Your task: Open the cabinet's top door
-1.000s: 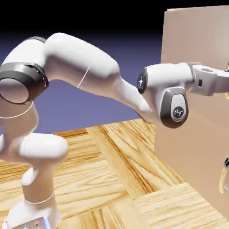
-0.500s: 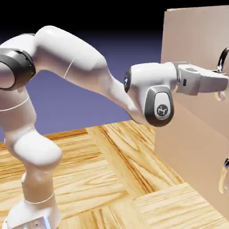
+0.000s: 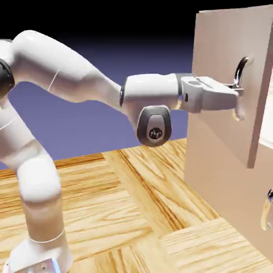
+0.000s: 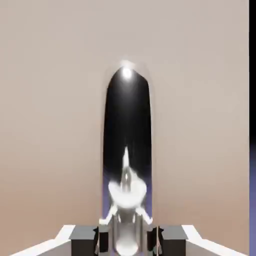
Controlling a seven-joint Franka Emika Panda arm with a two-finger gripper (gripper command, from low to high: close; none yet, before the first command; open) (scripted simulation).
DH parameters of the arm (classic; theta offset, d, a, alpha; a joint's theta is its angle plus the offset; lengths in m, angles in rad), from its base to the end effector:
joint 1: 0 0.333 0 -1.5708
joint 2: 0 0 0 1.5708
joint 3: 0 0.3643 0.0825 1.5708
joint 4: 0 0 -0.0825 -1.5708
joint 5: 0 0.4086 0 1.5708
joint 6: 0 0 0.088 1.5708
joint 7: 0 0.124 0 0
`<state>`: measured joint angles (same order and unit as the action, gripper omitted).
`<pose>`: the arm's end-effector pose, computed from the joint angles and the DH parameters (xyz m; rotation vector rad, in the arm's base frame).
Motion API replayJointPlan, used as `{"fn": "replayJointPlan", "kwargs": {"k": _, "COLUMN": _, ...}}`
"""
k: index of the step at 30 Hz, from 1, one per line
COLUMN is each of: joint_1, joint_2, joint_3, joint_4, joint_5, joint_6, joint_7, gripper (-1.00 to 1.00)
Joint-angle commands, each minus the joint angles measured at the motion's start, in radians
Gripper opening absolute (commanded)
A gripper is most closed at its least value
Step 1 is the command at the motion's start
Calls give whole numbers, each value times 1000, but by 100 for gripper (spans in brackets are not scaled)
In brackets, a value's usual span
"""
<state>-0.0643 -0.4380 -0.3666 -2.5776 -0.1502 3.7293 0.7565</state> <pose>0.3946 -0.1917 0.6249 -1.7178 1.0524 -1.9607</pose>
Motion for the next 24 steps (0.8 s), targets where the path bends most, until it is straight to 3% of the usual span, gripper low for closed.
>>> {"fn": "replayJointPlan", "kwargs": {"k": 1, "joint_1": -36, "joint_2": 0, "joint_3": 29, "joint_4": -3, "joint_5": -11, "joint_6": 3, "joint_7": 18, "gripper": -100}}
{"fn": "replayJointPlan", "kwargs": {"k": 7, "joint_1": -254, "joint_2": 1, "joint_3": 186, "joint_4": -17, "joint_5": -119, "joint_6": 12, "joint_7": 174, "gripper": -100}}
{"fn": "replayJointPlan", "kwargs": {"k": 13, "joint_1": -447, "joint_2": -129, "joint_3": 393, "joint_4": -127, "joint_5": -8, "joint_6": -12, "joint_7": 171, "gripper": -100}}
{"fn": "replayJointPlan", "kwargs": {"k": 24, "joint_1": -844, "joint_2": -205, "joint_3": 616, "joint_4": -126, "joint_5": -354, "joint_6": 20, "joint_7": 611, "gripper": -100}}
